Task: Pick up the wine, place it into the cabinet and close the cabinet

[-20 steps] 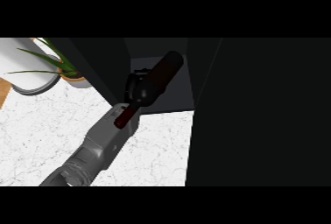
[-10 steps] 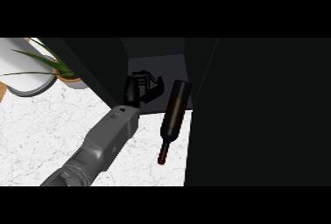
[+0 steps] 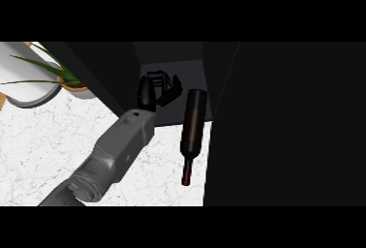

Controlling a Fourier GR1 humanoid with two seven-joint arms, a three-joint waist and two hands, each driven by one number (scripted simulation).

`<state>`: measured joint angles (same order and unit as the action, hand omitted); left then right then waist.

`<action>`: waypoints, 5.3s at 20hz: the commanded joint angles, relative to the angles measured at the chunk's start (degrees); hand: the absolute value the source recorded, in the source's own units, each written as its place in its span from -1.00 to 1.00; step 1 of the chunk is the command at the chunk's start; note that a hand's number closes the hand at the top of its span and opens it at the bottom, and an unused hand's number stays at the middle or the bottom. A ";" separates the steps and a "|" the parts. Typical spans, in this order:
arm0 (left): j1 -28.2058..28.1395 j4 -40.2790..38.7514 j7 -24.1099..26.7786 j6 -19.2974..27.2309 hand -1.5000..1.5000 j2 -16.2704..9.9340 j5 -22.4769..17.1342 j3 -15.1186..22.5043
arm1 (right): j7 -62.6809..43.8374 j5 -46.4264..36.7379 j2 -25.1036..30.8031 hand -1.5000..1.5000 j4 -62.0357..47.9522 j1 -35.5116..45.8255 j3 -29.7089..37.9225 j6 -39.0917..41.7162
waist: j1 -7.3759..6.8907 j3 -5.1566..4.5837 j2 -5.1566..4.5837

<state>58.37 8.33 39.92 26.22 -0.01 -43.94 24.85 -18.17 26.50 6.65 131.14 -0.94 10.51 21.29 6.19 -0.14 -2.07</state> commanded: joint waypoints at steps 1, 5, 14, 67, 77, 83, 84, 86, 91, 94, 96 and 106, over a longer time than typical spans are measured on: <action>3.09 -1.91 -0.59 0.84 1.00 0.01 -0.69 -1.37 | -0.68 0.02 -0.19 -1.00 1.29 -0.94 -0.76 -0.01 | 0.49 -0.01 -0.11; 4.90 -3.16 0.01 -0.15 1.00 0.00 -0.18 -1.63 | 0.81 0.57 -0.14 -1.00 0.15 -2.57 0.45 1.39 | -0.02 0.06 -0.03; 9.62 -6.69 -2.38 1.96 1.00 -0.52 1.08 -1.54 | 1.82 2.40 0.82 -1.00 -1.19 -1.92 2.77 2.05 | 0.00 0.13 -0.21; 4.71 3.09 4.76 3.22 -1.00 0.00 1.97 -3.19 | -1.17 0.48 0.47 -1.00 0.96 1.16 -0.65 -0.55 | -1.26 0.05 0.68; -6.61 21.98 4.51 8.36 -1.00 0.01 -2.41 6.12 | -1.28 0.70 0.77 -1.00 3.61 -3.59 0.70 0.27 | -3.90 0.14 2.01; -13.48 37.06 1.93 17.12 -1.00 0.00 -4.69 14.57 | -2.26 -1.90 -0.74 -1.00 5.97 -5.03 -1.17 -1.67 | -5.04 0.14 2.20; -15.05 37.39 2.03 14.73 -1.00 0.00 -3.00 13.62 | -3.03 3.58 2.60 -1.00 4.73 -4.40 4.01 -0.83 | -5.53 0.15 2.24; -18.96 42.69 2.03 17.11 -1.00 0.00 -1.14 14.58 | -1.52 0.25 -0.77 -1.00 7.91 -7.41 1.19 -1.54 | -5.87 0.15 2.33; -26.65 57.86 -3.29 17.96 -1.00 -3.61 2.09 18.27 | 0.84 -2.05 -0.37 -1.00 4.05 -5.95 2.22 -1.06 | -6.61 0.16 2.38; -34.31 62.79 -0.44 16.52 -1.00 -4.34 3.72 20.32 | 2.20 -3.39 -2.06 -1.00 6.39 -10.47 0.99 0.20 | -6.28 0.16 2.33; -36.89 69.10 -3.30 18.84 -1.00 -6.78 5.62 21.21 | 1.62 -2.27 -0.70 -1.00 5.61 -8.08 1.66 -0.07 | -6.41 0.16 2.30; -56.17 86.16 -2.37 14.93 1.00 -19.11 9.67 24.54 | 2.29 -0.29 2.84 -1.00 3.38 -8.45 5.60 2.79 | -6.29 0.15 2.19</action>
<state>9.36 91.06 35.52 43.83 -15.45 -35.41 48.71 -17.11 25.44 8.33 134.03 -8.16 14.16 21.57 -0.23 0.01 0.21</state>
